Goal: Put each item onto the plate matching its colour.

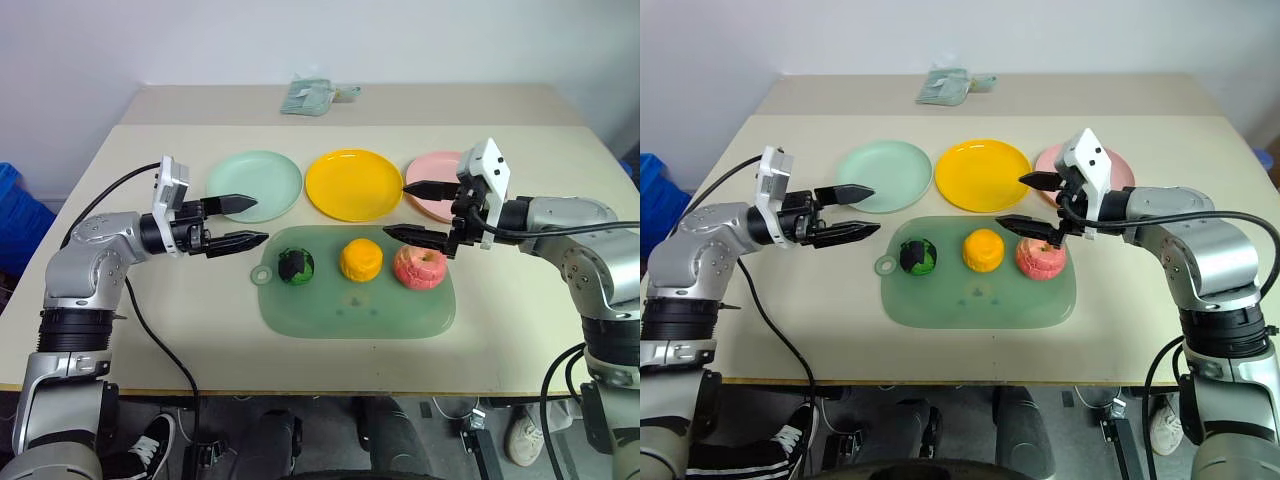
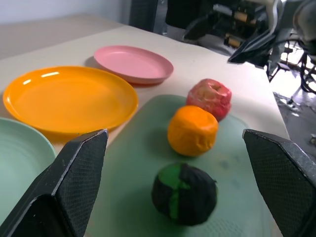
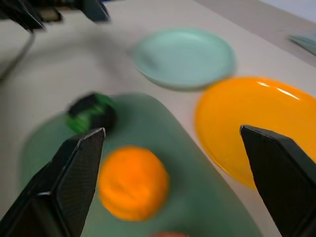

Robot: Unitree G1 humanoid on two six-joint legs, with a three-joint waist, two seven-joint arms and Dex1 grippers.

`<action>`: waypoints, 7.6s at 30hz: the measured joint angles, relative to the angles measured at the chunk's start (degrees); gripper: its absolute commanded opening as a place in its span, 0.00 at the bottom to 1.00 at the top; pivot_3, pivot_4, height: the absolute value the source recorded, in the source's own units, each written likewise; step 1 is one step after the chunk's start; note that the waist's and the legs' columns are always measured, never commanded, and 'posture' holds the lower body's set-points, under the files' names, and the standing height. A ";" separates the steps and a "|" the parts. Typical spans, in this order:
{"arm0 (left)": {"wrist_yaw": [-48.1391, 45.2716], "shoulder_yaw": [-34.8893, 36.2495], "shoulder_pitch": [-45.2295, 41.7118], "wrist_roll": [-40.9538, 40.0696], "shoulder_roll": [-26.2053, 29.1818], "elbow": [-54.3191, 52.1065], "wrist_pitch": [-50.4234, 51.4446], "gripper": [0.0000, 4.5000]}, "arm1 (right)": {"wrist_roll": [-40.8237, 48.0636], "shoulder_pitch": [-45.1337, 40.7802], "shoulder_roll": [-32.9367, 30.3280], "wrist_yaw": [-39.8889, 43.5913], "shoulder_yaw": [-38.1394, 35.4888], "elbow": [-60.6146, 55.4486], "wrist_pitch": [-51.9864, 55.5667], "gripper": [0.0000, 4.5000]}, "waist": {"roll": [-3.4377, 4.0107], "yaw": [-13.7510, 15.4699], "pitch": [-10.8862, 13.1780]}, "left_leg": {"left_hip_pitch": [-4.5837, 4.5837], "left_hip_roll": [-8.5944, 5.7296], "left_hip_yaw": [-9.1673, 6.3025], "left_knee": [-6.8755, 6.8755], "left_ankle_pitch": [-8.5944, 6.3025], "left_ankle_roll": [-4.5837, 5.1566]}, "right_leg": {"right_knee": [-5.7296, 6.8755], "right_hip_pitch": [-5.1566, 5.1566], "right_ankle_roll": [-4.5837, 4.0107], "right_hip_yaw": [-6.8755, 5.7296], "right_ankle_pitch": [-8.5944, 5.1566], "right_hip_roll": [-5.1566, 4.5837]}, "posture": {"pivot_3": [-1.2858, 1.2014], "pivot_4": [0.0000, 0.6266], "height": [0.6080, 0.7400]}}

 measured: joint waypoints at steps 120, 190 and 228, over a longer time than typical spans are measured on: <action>-0.73 -1.37 9.32 -1.94 -0.22 -14.93 -4.41 1.00 | -16.46 -4.77 9.46 -5.52 21.59 4.98 1.52 0.71 | -0.03 -0.42 0.00 | 0.02 0.01 -0.01 -0.04 0.00 0.00 | -0.03 -0.02 0.00 -0.02 0.00 0.02 | 0.52 0.24 1.00; 0.26 -5.27 7.39 -3.16 -4.70 -14.60 -5.32 1.00 | -12.38 8.53 -11.24 1.83 8.23 1.37 1.03 0.99 | 0.00 -0.15 0.01 | 0.06 0.04 0.00 -0.03 -0.14 0.26 | -0.05 0.05 0.00 -0.05 0.00 0.04 | 0.52 0.24 1.00; 12.07 -2.83 7.89 1.71 -7.03 -12.81 -9.99 1.00 | -12.22 -6.89 5.27 -1.20 -0.72 26.81 -20.92 0.99 | 0.02 0.02 0.03 | -0.04 0.05 -0.07 -0.12 0.01 -0.02 | -0.02 0.00 -0.03 -0.06 0.01 0.06 | 0.52 0.24 1.00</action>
